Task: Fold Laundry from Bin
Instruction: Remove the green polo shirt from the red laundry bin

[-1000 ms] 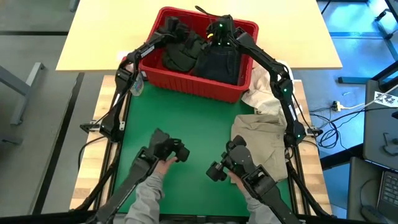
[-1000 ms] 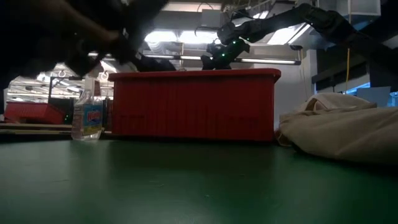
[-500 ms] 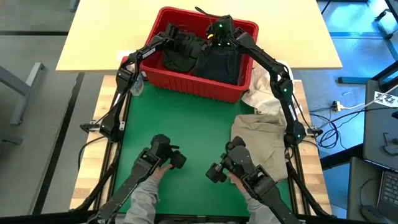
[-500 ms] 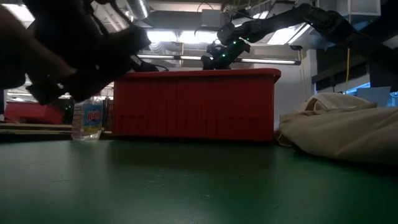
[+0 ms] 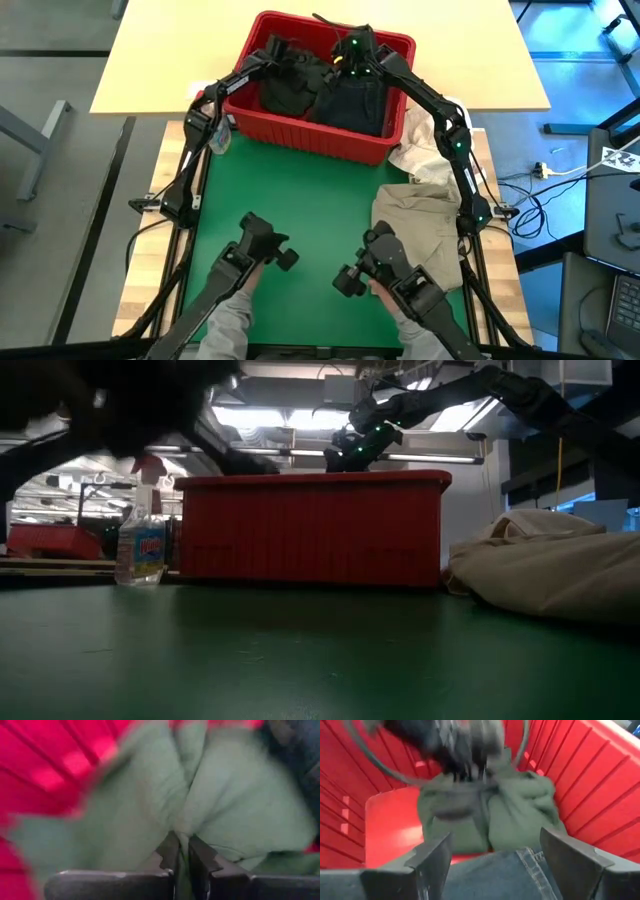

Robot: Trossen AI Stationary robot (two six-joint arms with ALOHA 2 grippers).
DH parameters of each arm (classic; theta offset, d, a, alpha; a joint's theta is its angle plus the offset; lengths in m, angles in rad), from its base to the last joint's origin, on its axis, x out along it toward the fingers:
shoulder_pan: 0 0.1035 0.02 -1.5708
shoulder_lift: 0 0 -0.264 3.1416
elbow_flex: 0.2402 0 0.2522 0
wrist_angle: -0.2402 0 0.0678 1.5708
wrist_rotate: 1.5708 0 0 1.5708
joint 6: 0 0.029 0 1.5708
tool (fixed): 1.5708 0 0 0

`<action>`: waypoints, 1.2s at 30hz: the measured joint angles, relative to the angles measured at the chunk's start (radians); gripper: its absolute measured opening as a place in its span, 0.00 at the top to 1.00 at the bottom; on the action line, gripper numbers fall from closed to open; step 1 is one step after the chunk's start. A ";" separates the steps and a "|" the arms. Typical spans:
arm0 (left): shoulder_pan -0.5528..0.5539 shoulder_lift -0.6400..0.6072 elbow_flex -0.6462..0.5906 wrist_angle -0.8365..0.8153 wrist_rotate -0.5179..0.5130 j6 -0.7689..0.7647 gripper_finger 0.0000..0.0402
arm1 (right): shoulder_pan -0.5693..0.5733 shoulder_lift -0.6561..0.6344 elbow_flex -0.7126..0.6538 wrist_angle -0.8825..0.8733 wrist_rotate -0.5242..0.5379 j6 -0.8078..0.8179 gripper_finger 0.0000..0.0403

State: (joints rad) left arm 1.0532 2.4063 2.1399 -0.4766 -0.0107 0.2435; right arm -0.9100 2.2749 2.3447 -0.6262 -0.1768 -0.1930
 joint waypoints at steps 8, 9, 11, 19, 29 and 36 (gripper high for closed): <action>-0.057 -0.260 0.000 0.020 -0.035 0.117 0.99 | 0.001 -0.021 -0.002 -0.042 -0.032 0.000 0.26; -0.059 -0.292 0.000 0.023 -0.035 0.128 0.99 | 0.001 -0.033 -0.002 -0.049 -0.046 -0.001 0.26; -0.067 -0.356 0.001 0.032 -0.033 0.153 0.99 | 0.000 -0.068 -0.002 -0.061 -0.063 0.000 0.26; -0.114 -0.552 0.002 0.143 -0.016 0.221 0.99 | 0.000 -0.196 -0.001 -0.110 -0.064 -0.025 0.26; -0.206 -0.737 0.002 0.147 0.059 0.215 0.98 | 0.000 -0.355 0.000 -0.116 -0.060 0.008 0.26; -0.333 -0.845 0.002 0.057 0.081 0.212 0.98 | 0.000 -0.438 0.000 -0.105 -0.060 0.209 0.26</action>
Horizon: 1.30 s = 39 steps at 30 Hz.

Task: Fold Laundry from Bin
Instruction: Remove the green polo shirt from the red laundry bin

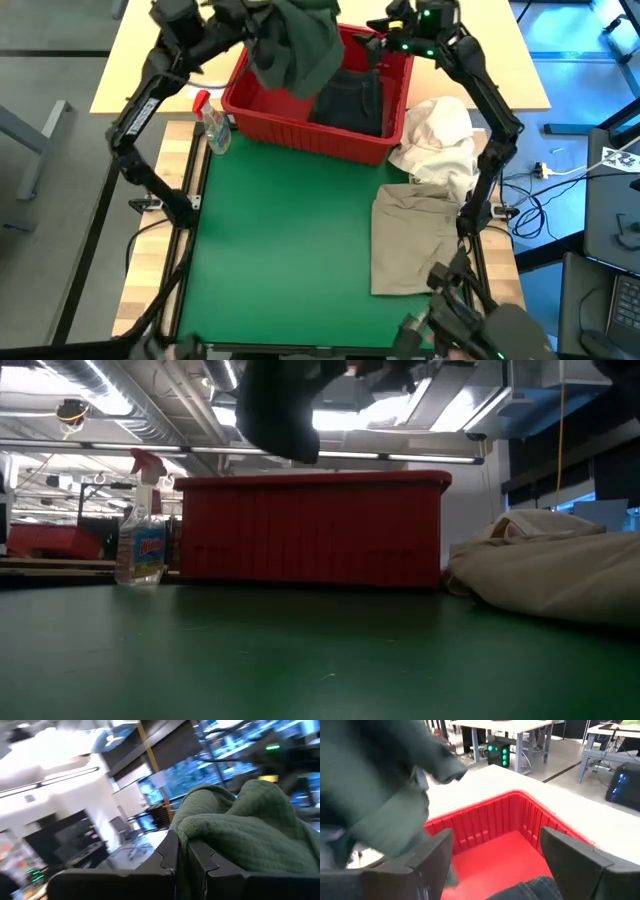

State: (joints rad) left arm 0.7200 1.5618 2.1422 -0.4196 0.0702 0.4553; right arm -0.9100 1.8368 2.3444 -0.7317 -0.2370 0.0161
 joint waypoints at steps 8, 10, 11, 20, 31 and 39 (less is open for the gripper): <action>-0.170 -0.092 0.000 -0.159 -0.062 -0.002 0.98 | 0.001 -0.054 0.000 -0.007 -0.032 0.120 0.26; -0.224 -0.111 0.000 -0.179 -0.076 -0.003 0.98 | 0.001 -0.060 0.000 -0.035 -0.088 0.166 0.26; -0.253 -0.120 0.000 -0.181 -0.084 -0.003 0.98 | 0.001 -0.065 0.000 -0.058 -0.131 0.186 0.26; -0.482 -0.190 0.001 -0.390 -0.158 -0.070 0.98 | 0.128 -0.069 0.000 -0.164 -0.390 0.103 0.26; -0.681 -0.208 -0.161 -0.582 -0.289 -0.276 0.98 | 0.402 -0.068 -0.042 -0.405 -0.193 -0.169 0.26; -0.854 -0.289 -0.572 -0.484 -0.428 -0.429 0.98 | 0.512 -0.068 -0.270 -0.409 -0.204 -0.219 0.26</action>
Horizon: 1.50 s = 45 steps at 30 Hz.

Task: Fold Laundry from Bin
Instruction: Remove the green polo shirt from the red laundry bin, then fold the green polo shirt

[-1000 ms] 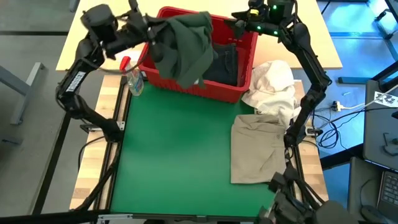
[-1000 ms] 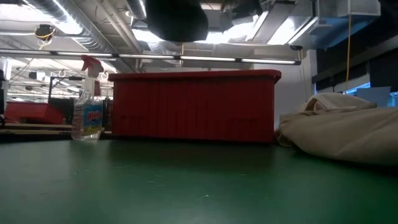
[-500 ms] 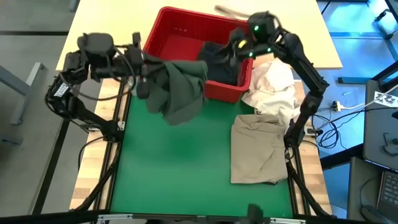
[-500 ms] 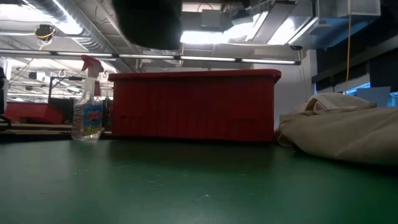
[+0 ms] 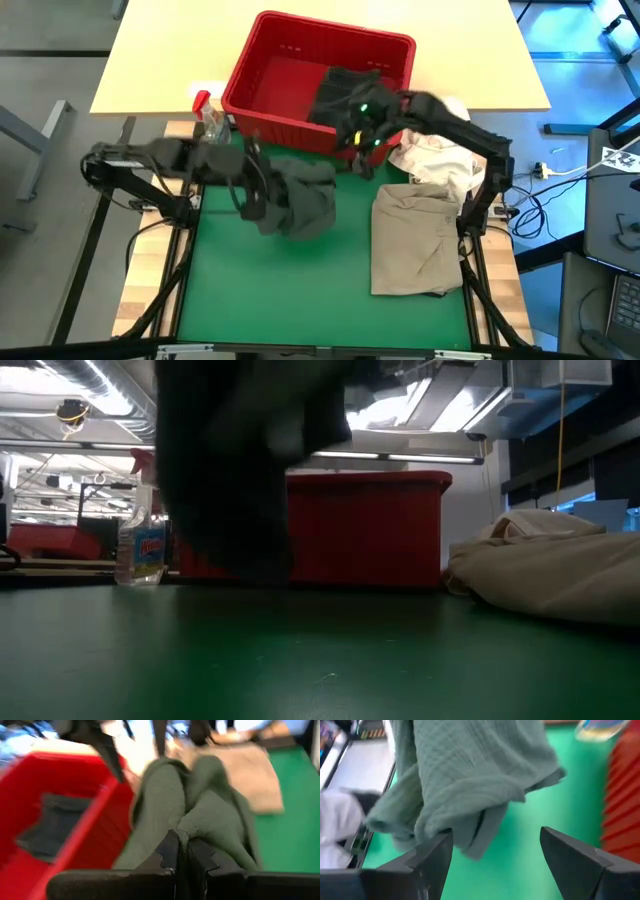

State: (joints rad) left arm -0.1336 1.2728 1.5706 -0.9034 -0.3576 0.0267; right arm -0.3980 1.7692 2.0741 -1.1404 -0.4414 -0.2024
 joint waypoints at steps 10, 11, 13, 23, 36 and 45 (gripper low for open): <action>-0.107 -0.006 -0.413 0.077 -0.022 -0.201 0.93 | 0.149 0.001 -0.415 0.207 0.021 -0.030 0.26; -0.108 -0.002 -0.436 0.089 -0.022 -0.208 0.92 | 0.160 0.001 -0.443 0.226 0.035 -0.029 0.26; -0.108 0.000 -0.463 0.117 -0.024 -0.211 0.90 | 0.179 0.001 -0.486 0.261 0.061 -0.011 0.26; -0.107 0.003 -0.467 0.256 -0.044 -0.203 0.85 | 0.248 0.002 -0.567 0.375 0.117 -0.005 0.26; -0.104 0.003 -0.467 0.535 -0.051 -0.160 0.84 | 0.333 0.002 -0.568 0.441 0.116 -0.011 0.26; -0.113 0.003 -0.468 0.772 -0.009 -0.048 0.84 | 0.335 0.000 -0.568 0.381 0.135 -0.005 0.26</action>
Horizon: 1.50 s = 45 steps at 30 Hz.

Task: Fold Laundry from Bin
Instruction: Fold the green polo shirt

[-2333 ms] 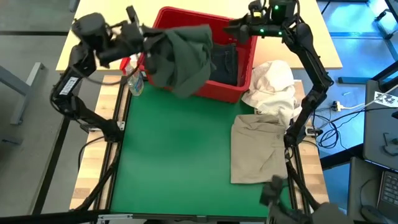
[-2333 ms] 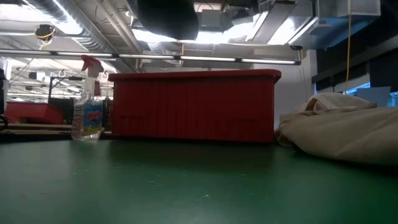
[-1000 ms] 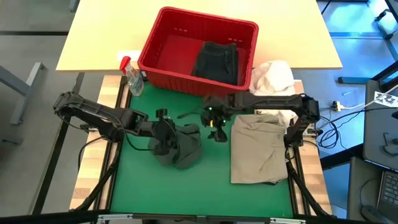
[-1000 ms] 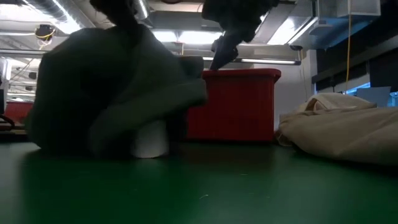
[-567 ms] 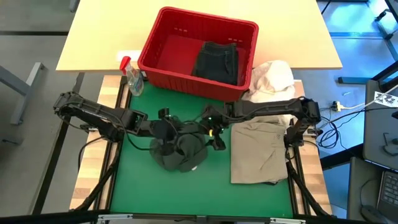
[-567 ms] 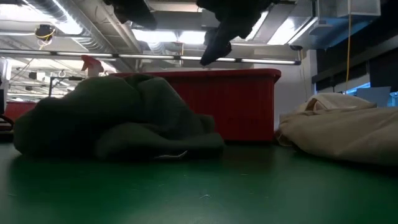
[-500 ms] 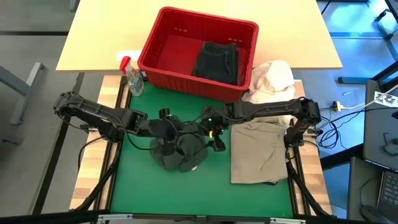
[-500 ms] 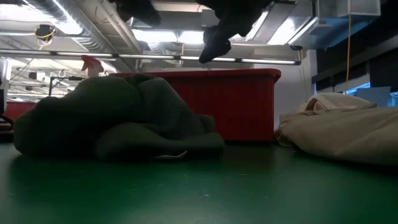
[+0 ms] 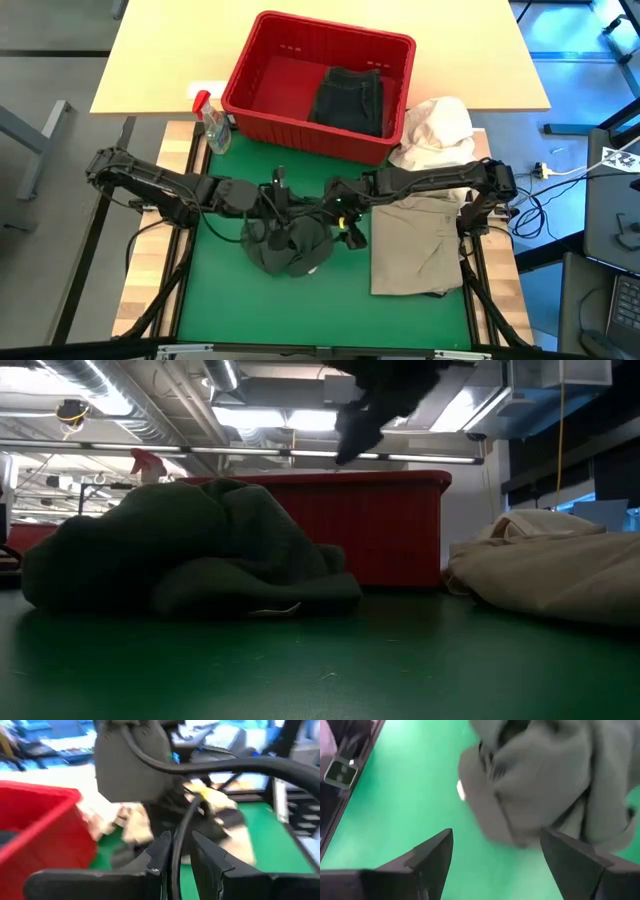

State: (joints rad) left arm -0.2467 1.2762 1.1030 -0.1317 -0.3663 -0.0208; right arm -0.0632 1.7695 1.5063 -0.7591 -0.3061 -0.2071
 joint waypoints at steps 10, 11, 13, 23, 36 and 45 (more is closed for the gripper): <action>-0.142 0.160 -0.001 -0.163 0.142 -0.271 0.89 | 0.129 -0.011 -0.096 -0.006 0.010 0.001 0.26; -0.156 0.186 -0.001 -0.155 0.147 -0.297 0.90 | 0.143 -0.010 -0.117 0.018 0.023 0.003 0.26; -0.178 0.239 -0.001 -0.168 0.151 -0.338 0.91 | 0.173 -0.010 -0.164 0.093 0.053 0.008 0.26; -0.262 0.444 -0.001 -0.203 0.180 -0.616 0.88 | 0.236 -0.009 -0.391 0.489 0.228 -0.011 0.26; -0.391 0.475 0.000 -0.335 -0.018 -0.816 0.61 | 0.184 0.158 -0.462 0.757 0.417 -0.056 0.27; -0.416 0.527 0.000 -0.333 -0.131 -0.806 0.61 | 0.202 0.128 -0.460 0.698 0.434 0.016 0.81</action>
State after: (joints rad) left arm -0.6628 1.8033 1.1027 -0.4649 -0.4974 -0.8266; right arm 0.1390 1.8976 1.0462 -0.0615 0.1276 -0.1913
